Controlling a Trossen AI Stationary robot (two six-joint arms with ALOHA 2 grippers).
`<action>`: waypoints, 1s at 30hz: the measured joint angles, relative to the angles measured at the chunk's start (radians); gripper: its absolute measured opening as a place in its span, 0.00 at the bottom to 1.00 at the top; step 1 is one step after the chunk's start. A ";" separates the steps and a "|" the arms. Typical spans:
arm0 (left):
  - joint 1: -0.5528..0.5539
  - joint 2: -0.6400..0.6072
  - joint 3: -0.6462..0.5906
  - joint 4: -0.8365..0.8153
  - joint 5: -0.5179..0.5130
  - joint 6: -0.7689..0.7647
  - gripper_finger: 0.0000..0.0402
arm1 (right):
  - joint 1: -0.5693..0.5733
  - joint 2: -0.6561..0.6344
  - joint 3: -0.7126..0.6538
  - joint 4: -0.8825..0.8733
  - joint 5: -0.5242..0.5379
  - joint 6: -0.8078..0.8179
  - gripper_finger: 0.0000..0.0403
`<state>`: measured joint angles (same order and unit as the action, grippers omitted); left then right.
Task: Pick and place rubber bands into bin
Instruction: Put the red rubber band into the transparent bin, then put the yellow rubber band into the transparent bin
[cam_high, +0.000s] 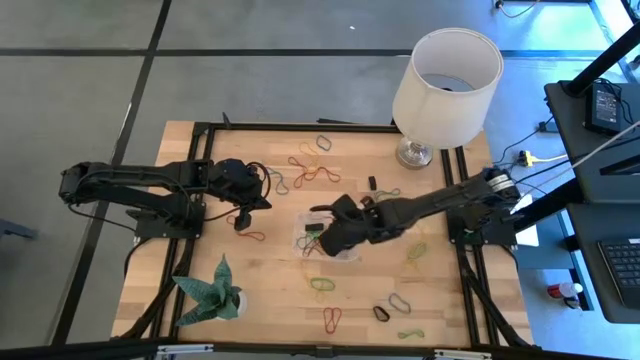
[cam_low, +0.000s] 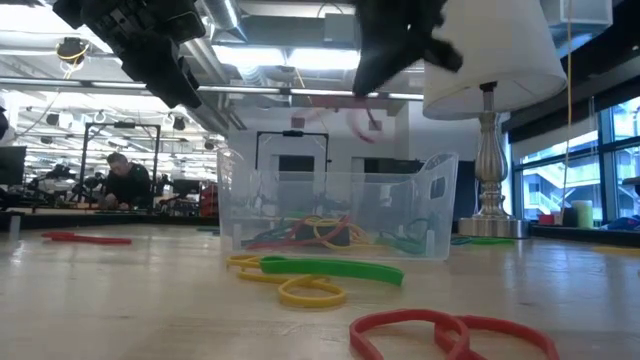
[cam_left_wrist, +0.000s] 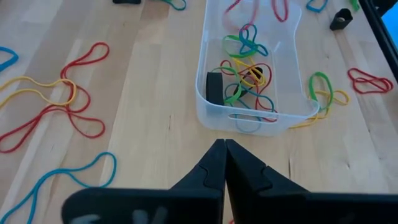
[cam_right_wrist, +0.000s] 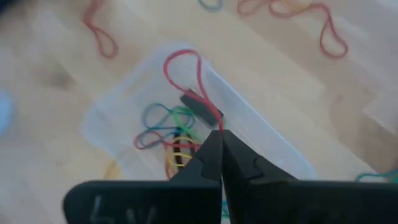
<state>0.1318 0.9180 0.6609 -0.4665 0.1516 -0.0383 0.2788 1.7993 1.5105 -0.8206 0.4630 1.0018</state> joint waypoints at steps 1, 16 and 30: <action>0.000 0.000 0.000 0.000 0.000 0.000 0.01 | -0.008 0.019 0.000 0.001 -0.015 -0.009 0.00; 0.000 0.000 0.000 0.000 0.000 0.000 0.01 | -0.032 0.185 -0.002 -0.146 -0.146 0.116 0.05; 0.000 0.000 0.000 0.000 0.000 0.000 0.00 | -0.032 0.150 0.002 -0.160 -0.152 0.109 0.23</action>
<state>0.1318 0.9180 0.6609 -0.4667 0.1513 -0.0380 0.2470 1.9490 1.5124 -0.9802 0.3115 1.1105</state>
